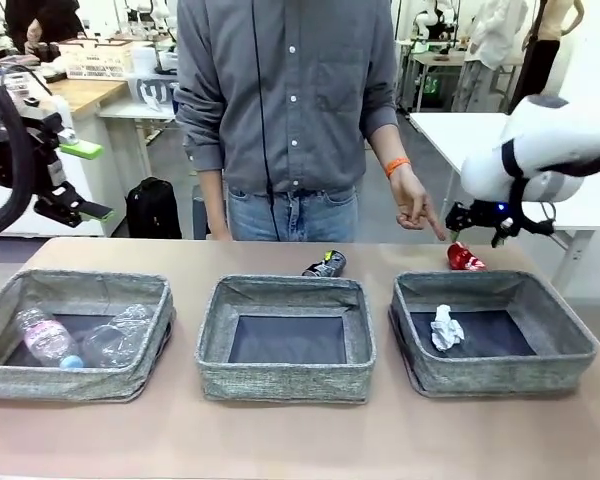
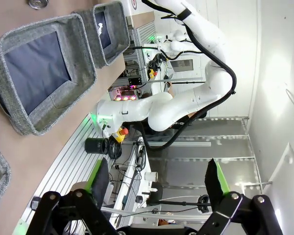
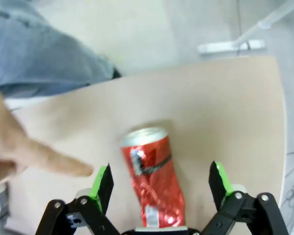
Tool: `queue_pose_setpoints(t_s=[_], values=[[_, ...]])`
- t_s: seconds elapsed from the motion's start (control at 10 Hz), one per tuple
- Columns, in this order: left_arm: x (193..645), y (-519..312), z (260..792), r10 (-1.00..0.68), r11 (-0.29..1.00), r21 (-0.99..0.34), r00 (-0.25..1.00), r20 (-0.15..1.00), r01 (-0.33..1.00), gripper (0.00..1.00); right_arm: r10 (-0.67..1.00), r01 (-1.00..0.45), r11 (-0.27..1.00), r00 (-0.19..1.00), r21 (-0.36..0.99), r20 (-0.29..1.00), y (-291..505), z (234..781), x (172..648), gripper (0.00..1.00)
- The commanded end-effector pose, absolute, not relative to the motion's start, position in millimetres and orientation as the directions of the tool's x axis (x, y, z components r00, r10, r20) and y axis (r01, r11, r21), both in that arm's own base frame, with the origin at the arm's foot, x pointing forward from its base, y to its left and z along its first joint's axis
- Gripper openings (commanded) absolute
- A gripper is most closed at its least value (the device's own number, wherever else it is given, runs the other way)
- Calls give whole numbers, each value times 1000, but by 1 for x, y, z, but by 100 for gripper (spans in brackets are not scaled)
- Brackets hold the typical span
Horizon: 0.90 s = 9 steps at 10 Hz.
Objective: Sort the waste into the appropriate baskets.
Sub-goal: Pick up the waste item pointed out by the person.
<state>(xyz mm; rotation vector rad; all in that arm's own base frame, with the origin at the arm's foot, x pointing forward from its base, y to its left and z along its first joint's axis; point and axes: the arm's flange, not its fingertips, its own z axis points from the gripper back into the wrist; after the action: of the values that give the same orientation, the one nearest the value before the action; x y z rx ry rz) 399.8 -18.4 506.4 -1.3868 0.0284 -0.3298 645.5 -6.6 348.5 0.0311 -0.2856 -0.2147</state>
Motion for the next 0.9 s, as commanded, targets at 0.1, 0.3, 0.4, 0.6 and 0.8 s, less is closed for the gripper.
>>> queue_pose_setpoints(t_s=[0.1,0.3,0.4,0.6,0.8], values=[[398,-19,508,-249,152,-966,954,169,211,100,-211,214,977,942,18,263,3,327,653,100],[398,-19,508,-249,152,-966,954,169,211,100,-195,196,980,959,16,207,6,311,651,100],[398,-19,508,-249,152,-966,954,169,211,100,-198,199,980,960,16,198,6,308,649,100],[398,-19,508,-249,152,-966,954,169,211,100,-200,200,980,961,21,190,5,306,645,100],[398,-19,508,-249,152,-966,954,169,211,100,-195,193,981,965,24,176,6,308,643,100]])
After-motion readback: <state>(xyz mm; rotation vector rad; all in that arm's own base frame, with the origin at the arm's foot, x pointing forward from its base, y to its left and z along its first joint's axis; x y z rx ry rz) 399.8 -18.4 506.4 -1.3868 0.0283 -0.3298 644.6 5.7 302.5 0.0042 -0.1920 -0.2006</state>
